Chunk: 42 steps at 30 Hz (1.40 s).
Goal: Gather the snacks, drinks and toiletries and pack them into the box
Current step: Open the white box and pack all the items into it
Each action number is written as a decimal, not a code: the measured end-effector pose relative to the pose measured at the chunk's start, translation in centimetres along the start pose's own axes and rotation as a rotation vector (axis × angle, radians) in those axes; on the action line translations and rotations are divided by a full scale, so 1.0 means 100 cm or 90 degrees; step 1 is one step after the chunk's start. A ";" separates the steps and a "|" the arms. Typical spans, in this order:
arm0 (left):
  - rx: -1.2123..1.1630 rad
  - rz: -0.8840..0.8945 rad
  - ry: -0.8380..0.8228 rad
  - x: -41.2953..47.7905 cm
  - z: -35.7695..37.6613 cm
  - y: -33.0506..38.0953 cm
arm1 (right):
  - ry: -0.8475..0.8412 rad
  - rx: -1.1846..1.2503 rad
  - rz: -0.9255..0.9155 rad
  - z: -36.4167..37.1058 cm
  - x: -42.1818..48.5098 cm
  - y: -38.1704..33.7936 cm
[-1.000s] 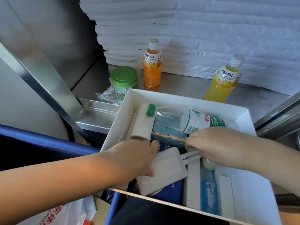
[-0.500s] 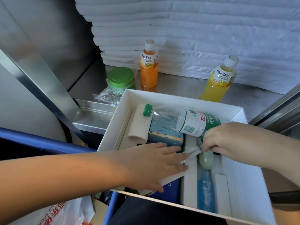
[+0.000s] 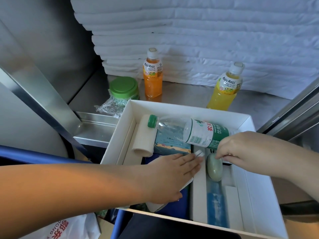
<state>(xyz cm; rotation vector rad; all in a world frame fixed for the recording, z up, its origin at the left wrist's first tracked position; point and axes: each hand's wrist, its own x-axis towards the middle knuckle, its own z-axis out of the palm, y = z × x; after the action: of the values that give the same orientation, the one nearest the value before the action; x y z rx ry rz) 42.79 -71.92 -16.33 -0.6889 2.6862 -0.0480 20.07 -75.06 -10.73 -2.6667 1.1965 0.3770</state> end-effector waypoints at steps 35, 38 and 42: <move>-0.001 -0.191 0.193 -0.010 -0.023 -0.057 | 0.539 0.170 0.458 -0.034 0.084 0.050; -0.001 -0.194 0.176 -0.012 -0.027 -0.057 | 0.544 0.224 0.458 -0.036 0.084 0.052; -0.055 -0.199 0.187 -0.018 -0.040 -0.059 | 0.590 0.279 0.447 -0.039 0.074 0.046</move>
<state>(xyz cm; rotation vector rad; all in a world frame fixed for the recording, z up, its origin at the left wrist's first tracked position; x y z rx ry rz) 45.51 -76.50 -11.24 -1.2091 2.8382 -0.1239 21.91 -84.33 -9.67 -1.9360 2.1156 -1.0336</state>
